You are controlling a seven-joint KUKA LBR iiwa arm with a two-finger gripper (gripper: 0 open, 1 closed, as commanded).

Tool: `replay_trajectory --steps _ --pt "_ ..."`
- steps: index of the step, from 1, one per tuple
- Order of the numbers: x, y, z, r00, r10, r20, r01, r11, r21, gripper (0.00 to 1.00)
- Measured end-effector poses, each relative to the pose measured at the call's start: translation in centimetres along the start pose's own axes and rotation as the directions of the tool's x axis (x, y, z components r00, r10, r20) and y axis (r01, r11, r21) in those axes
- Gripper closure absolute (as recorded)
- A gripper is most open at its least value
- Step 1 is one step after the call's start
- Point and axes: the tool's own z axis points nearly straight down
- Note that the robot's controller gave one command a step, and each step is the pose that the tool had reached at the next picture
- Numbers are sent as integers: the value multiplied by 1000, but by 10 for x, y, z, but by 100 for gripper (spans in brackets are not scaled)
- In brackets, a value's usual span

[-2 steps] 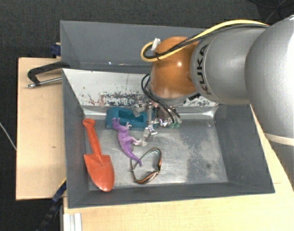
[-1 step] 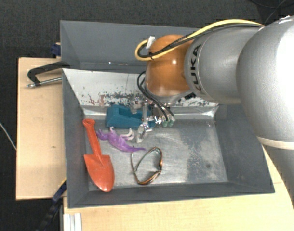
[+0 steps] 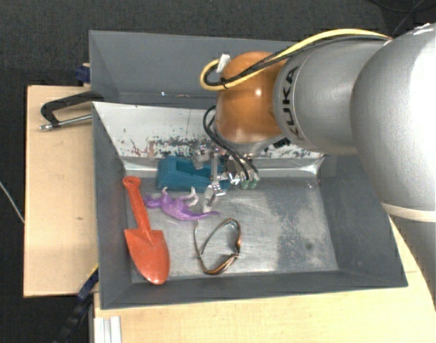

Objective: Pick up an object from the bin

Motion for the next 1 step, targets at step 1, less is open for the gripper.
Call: replay_trajectory --steps 1 --pt "-4 2 -5 1000 -3 15 3 1000 -5 100"
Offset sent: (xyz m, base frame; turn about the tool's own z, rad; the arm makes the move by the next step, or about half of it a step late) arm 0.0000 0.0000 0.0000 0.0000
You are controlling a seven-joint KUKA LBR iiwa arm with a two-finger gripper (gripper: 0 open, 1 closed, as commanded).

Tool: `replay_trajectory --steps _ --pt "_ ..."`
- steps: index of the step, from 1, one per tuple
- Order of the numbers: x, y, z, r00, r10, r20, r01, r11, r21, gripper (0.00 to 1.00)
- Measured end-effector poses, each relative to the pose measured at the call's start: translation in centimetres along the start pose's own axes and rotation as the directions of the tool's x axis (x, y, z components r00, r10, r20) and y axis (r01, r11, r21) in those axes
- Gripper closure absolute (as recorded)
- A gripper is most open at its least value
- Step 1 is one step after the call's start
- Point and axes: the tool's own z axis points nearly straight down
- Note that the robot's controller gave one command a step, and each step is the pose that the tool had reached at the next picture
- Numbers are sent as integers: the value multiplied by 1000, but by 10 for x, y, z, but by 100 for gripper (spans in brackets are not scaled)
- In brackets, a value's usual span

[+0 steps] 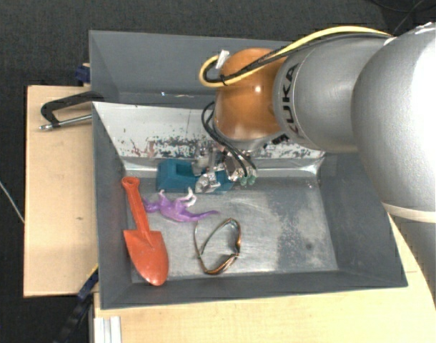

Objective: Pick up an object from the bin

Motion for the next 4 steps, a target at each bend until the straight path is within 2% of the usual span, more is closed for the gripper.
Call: replay_trajectory --steps 2,3,4 --pt "4 2 8 1000 -2 -12 2 1000 -2 100" --pt "26 -26 16 999 -49 3 50 999 -23 100" --pt "18 -14 -16 996 -69 -50 69 998 -12 100"
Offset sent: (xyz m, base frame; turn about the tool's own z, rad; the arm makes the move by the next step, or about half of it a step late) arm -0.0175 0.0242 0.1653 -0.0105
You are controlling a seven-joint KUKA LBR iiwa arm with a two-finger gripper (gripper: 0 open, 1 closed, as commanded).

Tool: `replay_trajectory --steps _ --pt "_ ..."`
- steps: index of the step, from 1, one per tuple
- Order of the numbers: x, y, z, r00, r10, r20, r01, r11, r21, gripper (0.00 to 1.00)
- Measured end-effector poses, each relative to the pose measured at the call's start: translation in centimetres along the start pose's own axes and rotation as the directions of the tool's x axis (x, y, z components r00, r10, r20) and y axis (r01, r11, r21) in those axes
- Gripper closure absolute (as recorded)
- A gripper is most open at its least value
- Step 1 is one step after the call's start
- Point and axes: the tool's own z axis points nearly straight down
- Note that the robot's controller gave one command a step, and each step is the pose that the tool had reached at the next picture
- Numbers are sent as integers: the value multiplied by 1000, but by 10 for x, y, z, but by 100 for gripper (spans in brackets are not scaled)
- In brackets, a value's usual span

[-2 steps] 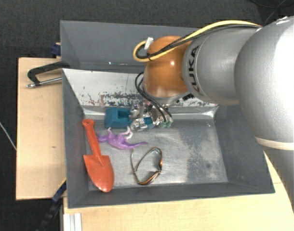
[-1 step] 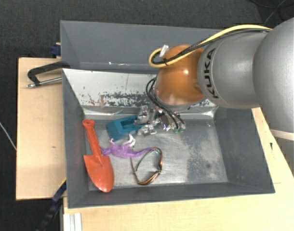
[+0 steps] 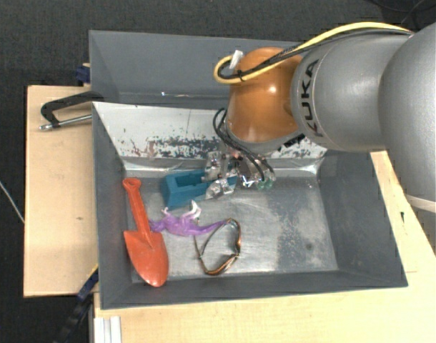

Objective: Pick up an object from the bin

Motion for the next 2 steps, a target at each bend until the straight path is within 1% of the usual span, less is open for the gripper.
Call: replay_trajectory --steps 1,2 --pt "-2 16 -63 978 -207 -2 207 978 -1 100" --pt "15 10 -102 994 -110 0 110 994 -2 100"
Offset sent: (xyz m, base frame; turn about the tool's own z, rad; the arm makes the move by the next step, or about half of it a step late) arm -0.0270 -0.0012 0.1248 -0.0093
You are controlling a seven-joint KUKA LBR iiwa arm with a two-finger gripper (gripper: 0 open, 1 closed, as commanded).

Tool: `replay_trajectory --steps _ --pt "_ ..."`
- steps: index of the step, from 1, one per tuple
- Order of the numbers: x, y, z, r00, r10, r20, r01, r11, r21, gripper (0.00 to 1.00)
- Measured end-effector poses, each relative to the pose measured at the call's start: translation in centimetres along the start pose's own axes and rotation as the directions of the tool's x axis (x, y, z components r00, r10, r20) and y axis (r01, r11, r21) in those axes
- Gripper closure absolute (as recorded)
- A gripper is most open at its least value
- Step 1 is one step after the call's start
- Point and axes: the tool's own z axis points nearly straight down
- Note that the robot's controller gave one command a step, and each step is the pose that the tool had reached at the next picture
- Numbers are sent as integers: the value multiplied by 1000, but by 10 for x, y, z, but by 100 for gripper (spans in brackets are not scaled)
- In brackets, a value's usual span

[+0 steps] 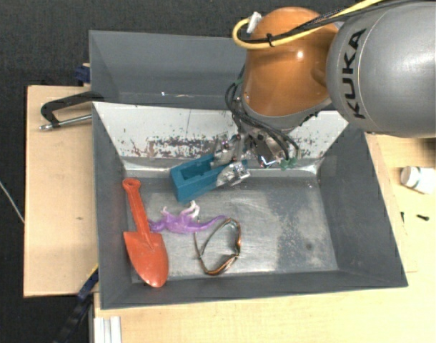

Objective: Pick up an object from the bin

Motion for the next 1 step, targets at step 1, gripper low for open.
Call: replay_trajectory --steps 1 --pt "-19 9 -3 997 71 4 -71 997 2 100"
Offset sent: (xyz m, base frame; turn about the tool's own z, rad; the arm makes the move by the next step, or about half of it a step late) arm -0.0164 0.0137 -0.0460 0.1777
